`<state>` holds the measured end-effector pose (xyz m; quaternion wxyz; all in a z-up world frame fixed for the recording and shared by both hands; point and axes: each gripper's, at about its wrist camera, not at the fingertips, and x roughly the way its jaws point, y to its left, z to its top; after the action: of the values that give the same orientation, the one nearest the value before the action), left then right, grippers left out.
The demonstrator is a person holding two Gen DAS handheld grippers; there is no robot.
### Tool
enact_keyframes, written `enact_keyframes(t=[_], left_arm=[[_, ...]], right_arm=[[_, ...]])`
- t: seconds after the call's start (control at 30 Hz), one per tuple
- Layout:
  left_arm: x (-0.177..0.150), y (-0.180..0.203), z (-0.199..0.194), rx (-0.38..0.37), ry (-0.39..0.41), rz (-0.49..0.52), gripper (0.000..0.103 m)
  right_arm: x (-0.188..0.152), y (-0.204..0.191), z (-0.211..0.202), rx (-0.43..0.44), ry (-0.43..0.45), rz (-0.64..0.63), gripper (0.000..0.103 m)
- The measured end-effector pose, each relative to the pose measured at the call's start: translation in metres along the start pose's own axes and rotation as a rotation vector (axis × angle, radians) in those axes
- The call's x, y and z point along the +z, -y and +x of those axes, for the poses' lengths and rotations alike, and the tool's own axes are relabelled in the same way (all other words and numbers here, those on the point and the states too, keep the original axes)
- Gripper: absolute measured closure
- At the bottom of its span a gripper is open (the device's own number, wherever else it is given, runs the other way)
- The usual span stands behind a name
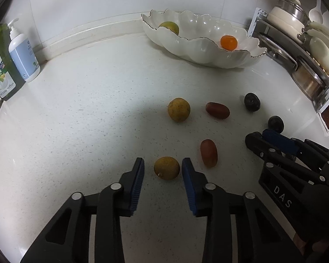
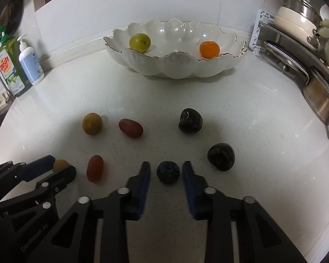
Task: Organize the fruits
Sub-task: 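Close the left gripper on a small yellow plum while the right gripper closes on a dark plum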
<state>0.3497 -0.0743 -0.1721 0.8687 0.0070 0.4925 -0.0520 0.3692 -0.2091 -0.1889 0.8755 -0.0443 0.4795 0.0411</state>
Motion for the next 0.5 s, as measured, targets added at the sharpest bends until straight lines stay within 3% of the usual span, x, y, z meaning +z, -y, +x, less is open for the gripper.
enact_keyframes(t=[0.23, 0.5], left_arm=[[-0.001, -0.002, 0.002, 0.0, -0.001, 0.0, 0.079], [0.002, -0.003, -0.012, -0.014, 0.032, -0.016, 0.079]], right_arm=[[-0.002, 0.0, -0.002, -0.009, 0.005, -0.014, 0.08], [-0.001, -0.004, -0.016, 0.018, 0.029, -0.007, 0.08]])
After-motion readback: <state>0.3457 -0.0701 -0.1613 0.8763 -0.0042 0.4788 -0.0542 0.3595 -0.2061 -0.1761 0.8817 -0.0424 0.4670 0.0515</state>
